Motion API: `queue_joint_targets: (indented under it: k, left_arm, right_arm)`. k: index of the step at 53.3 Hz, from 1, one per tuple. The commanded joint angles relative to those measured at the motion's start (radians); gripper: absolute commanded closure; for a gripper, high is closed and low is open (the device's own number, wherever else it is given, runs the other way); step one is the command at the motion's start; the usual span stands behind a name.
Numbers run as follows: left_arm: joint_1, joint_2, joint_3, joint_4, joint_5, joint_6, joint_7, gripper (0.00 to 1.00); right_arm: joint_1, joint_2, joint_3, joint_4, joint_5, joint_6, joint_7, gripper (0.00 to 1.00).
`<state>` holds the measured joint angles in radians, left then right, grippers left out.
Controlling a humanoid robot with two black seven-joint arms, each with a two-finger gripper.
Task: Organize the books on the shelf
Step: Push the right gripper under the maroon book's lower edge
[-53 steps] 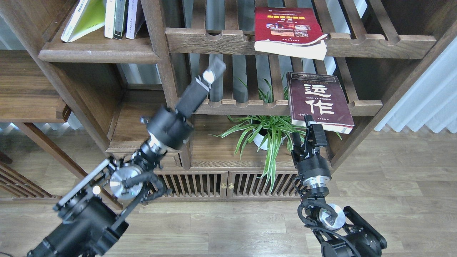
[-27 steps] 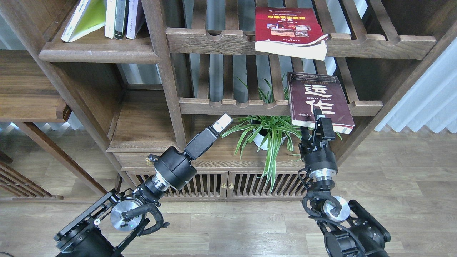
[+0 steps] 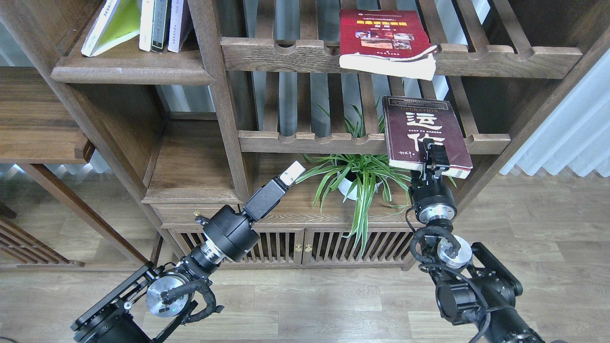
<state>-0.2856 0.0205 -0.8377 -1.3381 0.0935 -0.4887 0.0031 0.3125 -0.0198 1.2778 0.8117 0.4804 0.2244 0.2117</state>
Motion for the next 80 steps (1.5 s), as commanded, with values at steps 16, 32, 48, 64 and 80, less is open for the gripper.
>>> queue_joint_targets:
  k: [16,32,48,64,80]
  left_arm:
    - [0.011,0.006,-0.001,0.002,0.002,0.0,0.0,0.01]
    - [0.014,0.006,0.002,0.014,-0.001,0.0,0.011,0.01]
    - [0.008,-0.002,0.005,0.046,-0.144,0.0,0.074,0.02]
    - [0.002,0.033,0.003,0.086,-0.339,0.0,0.113,0.02]
    - [-0.003,0.061,0.009,0.105,-0.454,0.0,0.153,0.03]
  right_arm:
    - [0.002,-0.017,0.0,0.003,0.006,0.001,0.002,0.5]
    - [-0.004,-0.017,0.025,0.01,0.01,0.032,0.002,0.79]
    - [-0.084,-0.025,0.014,0.046,0.018,0.264,-0.017,0.96]
    - [-0.256,-0.031,-0.012,0.248,0.075,0.264,-0.107,0.96]
    - [-0.357,-0.069,-0.155,0.446,0.093,0.264,-0.107,0.96]
